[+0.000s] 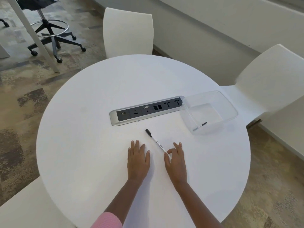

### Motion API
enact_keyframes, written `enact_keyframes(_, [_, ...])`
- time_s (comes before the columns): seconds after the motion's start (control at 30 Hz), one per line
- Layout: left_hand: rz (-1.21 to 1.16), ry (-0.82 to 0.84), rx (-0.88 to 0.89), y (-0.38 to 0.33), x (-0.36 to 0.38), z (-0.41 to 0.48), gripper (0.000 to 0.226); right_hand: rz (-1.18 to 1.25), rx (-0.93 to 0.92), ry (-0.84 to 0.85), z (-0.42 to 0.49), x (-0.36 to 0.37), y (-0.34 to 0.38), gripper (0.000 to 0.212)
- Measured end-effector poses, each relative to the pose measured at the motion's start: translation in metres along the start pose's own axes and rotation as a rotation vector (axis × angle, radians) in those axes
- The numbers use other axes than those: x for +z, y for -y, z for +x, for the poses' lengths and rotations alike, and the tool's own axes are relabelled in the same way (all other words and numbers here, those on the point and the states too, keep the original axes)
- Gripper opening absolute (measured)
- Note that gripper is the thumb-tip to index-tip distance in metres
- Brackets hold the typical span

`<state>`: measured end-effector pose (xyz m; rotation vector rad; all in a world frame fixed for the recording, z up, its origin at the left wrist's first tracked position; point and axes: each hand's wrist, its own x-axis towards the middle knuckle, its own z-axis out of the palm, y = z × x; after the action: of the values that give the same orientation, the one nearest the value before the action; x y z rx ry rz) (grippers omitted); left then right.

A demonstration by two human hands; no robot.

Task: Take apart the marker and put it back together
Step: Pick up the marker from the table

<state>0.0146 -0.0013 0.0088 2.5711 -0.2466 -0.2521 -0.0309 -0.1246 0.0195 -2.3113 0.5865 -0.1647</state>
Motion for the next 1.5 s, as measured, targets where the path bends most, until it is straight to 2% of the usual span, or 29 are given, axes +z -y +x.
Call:
enact_keyframes(0.13, [-0.305,-0.108,-0.018,-0.018,-0.006,0.002,0.027,0.138,0.044,-0.006,0.003,-0.013,0.009,0.013])
enact_keyframes(0.33, [-1.009,0.278,-0.26,-0.05,-0.018,0.01,0.026,0.265,0.06,0.038,0.009,-0.03,0.019,0.018])
enact_keyframes(0.47, [-1.384,0.376,-0.302,-0.056,-0.016,0.01,0.022,0.311,0.037,0.07,0.011,-0.042,0.017,0.026])
enact_keyframes(0.53, [-1.481,0.372,-0.33,-0.059,-0.015,0.011,0.019,0.325,0.034,0.095,0.013,-0.049,0.014,0.021])
enact_keyframes(0.73, [-1.547,0.26,-0.372,-0.066,-0.014,0.015,0.017,0.364,0.081,0.165,0.022,-0.073,0.004,0.011])
enact_keyframes(1.03, [-1.482,0.154,-0.291,-0.084,-0.013,0.017,0.013,0.154,-0.026,0.291,0.031,-0.092,0.003,0.013])
enact_keyframes(1.17, [-1.473,0.207,-0.212,-0.088,-0.019,0.017,0.015,0.128,-0.034,0.417,0.036,-0.097,0.004,0.021])
enact_keyframes(1.27, [-1.509,0.254,-0.181,-0.089,-0.024,0.019,0.018,0.16,0.029,0.542,0.042,-0.102,0.006,0.025])
enact_keyframes(1.37, [-1.534,0.272,-0.149,-0.091,-0.028,0.021,0.019,0.172,0.082,0.627,0.048,-0.109,0.006,0.023])
enact_keyframes(1.5, [-1.539,0.258,-0.142,-0.096,-0.029,0.021,0.016,0.152,0.065,0.688,0.052,-0.118,0.007,0.019])
